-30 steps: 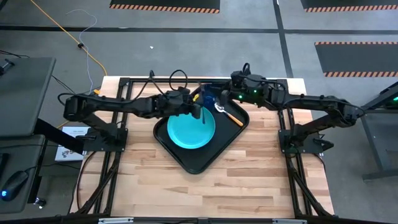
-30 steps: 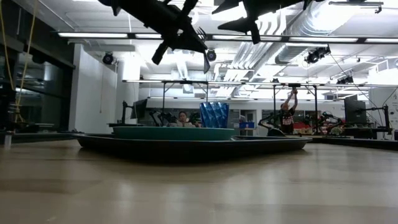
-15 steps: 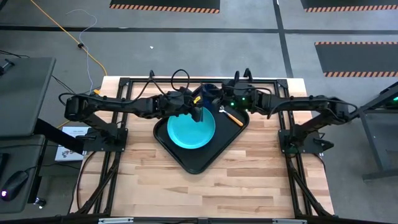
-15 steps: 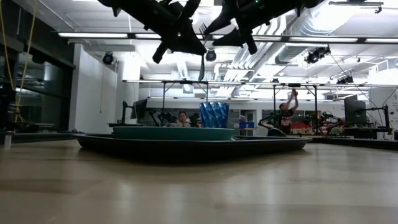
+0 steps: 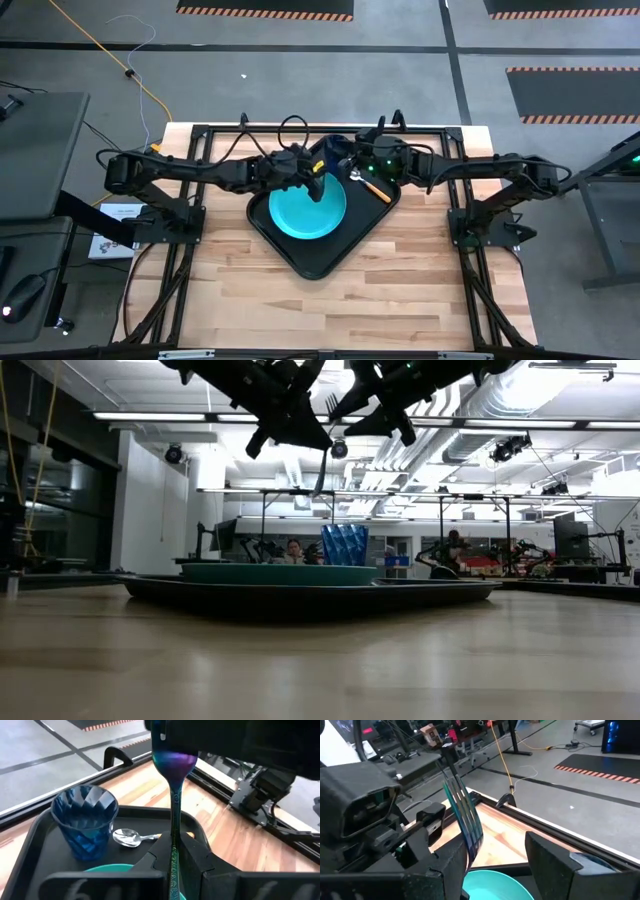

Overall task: Pick and place plate/cup/fork/spoon on tray
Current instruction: Put the purple fork on the black tray beside the orange spoon

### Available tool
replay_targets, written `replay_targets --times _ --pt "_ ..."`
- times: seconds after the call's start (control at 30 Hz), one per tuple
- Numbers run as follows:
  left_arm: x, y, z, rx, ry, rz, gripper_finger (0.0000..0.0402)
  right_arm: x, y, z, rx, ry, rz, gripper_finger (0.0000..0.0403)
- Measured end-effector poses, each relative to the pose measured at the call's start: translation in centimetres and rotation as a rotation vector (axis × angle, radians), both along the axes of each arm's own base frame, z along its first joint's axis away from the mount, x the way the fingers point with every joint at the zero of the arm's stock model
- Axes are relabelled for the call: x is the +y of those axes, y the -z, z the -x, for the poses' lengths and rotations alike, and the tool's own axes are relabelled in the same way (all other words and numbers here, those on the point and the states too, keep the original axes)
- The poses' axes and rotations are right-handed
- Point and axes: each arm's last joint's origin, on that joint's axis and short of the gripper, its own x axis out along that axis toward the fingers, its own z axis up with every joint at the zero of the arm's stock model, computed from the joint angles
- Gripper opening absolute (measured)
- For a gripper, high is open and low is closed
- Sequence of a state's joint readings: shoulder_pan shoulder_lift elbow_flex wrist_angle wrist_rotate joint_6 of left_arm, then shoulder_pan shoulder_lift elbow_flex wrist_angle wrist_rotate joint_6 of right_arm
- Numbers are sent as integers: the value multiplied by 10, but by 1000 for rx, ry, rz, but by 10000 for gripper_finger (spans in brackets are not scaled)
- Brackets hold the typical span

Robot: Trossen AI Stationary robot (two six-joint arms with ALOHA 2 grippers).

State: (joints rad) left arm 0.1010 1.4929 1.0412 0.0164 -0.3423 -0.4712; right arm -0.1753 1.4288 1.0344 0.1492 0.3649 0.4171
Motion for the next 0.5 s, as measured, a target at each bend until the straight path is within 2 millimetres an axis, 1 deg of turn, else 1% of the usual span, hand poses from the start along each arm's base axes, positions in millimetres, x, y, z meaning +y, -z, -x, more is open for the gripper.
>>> replay_targets --times 0.23,0.3,0.4,0.5 --pt "-2 6 -5 10 -1 -5 10 0 -2 0 -19 2 6 190" --pt "-3 10 -6 27 0 1 10 0 -2 0 -14 1 15 186" --pt "-3 13 -8 28 0 8 10 0 -2 0 -13 0 18 171" --pt "-4 15 -9 31 -3 18 10 0 -2 0 -11 -1 19 146"
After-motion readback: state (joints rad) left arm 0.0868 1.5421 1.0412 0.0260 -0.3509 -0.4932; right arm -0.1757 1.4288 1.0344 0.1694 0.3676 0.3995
